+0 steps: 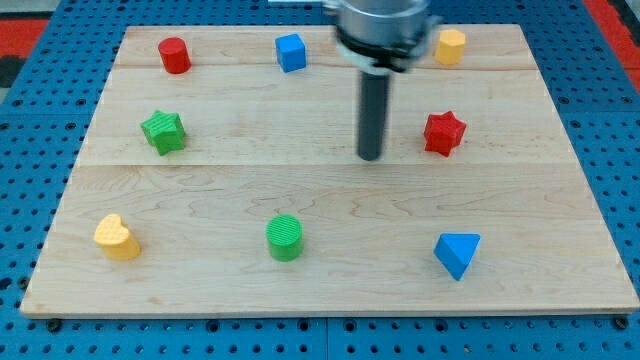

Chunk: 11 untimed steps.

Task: Place the blue triangle right to the red star

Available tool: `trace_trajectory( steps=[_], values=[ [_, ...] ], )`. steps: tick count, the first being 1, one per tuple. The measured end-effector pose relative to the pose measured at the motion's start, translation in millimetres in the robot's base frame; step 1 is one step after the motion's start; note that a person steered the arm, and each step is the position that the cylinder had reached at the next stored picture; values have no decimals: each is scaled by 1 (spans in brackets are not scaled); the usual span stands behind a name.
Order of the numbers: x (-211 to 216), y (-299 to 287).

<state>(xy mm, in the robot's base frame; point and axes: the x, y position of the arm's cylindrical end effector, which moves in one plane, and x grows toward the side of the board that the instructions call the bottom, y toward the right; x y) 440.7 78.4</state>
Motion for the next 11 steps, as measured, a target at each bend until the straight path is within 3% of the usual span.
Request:
trace_trajectory(
  steps=[1,2,3,4,5,7,8,9,10,11],
  values=[
    [20,54],
    [-5,128],
    [-18,101],
    [-26,26],
    [0,-1],
    [123,10],
    [157,13],
    [152,66],
    [93,62],
    [64,75]
  ],
)
